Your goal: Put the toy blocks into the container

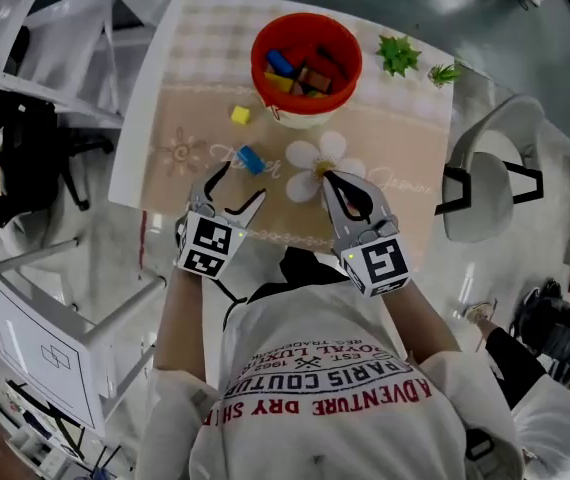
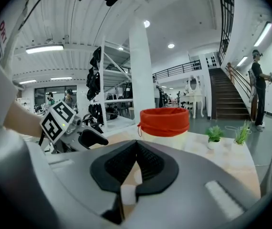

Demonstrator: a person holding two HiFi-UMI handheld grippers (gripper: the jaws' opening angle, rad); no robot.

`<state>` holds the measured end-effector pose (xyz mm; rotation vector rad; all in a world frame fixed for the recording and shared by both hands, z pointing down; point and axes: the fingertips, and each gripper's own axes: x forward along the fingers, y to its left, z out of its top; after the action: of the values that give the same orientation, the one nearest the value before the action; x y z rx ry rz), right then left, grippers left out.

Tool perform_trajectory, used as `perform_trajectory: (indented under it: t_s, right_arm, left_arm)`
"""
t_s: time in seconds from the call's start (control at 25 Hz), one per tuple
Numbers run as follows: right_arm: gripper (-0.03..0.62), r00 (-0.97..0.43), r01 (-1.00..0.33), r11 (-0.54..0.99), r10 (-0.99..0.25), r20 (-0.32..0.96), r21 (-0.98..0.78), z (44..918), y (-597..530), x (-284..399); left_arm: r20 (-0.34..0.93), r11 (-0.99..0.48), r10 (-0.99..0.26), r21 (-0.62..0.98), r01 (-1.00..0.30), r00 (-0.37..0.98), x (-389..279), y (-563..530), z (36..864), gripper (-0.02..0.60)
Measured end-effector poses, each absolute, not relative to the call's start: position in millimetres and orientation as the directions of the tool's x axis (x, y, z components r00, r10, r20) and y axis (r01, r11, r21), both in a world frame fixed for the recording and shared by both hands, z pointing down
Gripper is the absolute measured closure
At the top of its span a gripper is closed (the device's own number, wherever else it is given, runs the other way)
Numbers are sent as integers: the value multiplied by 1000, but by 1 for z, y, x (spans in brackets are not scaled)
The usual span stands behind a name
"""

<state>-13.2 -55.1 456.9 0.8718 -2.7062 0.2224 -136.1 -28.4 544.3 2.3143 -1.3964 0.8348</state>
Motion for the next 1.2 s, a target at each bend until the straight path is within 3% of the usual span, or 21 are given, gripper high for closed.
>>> perform_trajectory:
  t_s: [0.48, 0.72, 1.2]
  right_arm:
    - [592, -777, -577, 810, -507, 374, -100, 497, -88, -22]
    - [592, -769, -580, 810, -509, 388, -86, 499, -88, -20]
    - [592, -742, -629, 777, -583, 331, -42, 455, -96, -24]
  left_arm:
    - [738, -556, -564, -8, -831, 370, -144, -69, 619, 232]
    - [729, -574, -547, 31, -818, 412, -137, -69, 625, 272]
    - [631, -647, -615, -61, -760, 472, -128, -80, 540, 272]
